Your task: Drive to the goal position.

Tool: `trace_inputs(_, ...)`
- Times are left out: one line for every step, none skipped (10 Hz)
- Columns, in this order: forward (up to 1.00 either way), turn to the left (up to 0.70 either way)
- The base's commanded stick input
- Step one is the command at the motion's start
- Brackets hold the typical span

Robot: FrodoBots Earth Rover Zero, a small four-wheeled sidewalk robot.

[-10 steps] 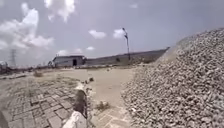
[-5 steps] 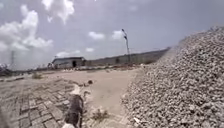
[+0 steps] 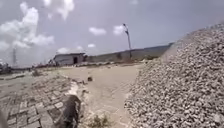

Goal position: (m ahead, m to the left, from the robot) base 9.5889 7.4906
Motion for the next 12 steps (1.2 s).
trace_inputs(0.45, 0.0)
trace_inputs(0.45, 0.0)
trace_inputs(0.45, 0.0)
trace_inputs(0.45, 0.0)
trace_inputs(0.45, 0.0)
trace_inputs(0.45, 0.0)
trace_inputs(0.45, 0.0)
trace_inputs(0.45, 0.0)
trace_inputs(0.45, 0.0)
trace_inputs(0.45, 0.07)
trace_inputs(0.45, 0.16)
trace_inputs(0.45, 0.23)
